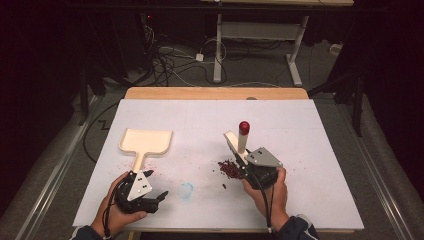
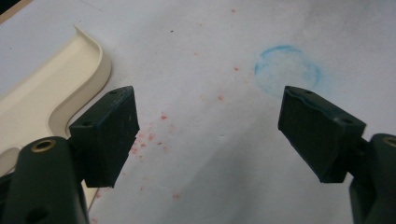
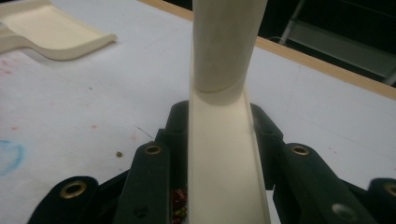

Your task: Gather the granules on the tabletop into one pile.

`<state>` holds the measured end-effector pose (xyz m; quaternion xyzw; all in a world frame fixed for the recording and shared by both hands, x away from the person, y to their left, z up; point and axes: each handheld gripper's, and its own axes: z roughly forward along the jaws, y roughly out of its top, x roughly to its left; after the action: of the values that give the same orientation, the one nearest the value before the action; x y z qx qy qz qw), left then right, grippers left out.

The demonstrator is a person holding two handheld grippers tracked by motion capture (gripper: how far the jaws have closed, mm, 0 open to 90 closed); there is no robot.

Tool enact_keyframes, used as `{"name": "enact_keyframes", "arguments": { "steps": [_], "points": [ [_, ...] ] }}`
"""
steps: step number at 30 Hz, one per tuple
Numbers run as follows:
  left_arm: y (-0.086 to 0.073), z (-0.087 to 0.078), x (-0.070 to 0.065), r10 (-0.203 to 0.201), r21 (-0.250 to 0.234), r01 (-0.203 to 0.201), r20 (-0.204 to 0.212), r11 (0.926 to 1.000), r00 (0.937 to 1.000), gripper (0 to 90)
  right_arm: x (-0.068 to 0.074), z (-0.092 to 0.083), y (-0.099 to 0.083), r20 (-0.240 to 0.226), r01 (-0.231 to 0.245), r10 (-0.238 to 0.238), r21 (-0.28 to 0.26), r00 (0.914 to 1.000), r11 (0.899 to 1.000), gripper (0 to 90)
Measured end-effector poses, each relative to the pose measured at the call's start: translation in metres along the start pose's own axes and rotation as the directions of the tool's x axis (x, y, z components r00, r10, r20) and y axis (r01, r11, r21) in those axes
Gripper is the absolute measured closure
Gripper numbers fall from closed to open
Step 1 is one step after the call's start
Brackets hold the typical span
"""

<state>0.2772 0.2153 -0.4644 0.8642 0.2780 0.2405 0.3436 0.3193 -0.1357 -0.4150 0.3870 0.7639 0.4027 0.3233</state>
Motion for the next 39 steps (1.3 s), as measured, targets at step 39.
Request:
{"name": "enact_keyframes", "arguments": {
  "steps": [39],
  "points": [
    [-0.001, 0.001, 0.000, 0.000, 0.019, 0.000, -0.002, 0.9998, 1.0000, 19.4, 0.003, 0.024, -0.019, -0.224, -0.244, 0.242, 0.019, 0.9441, 0.970, 67.3]
  ]
}}
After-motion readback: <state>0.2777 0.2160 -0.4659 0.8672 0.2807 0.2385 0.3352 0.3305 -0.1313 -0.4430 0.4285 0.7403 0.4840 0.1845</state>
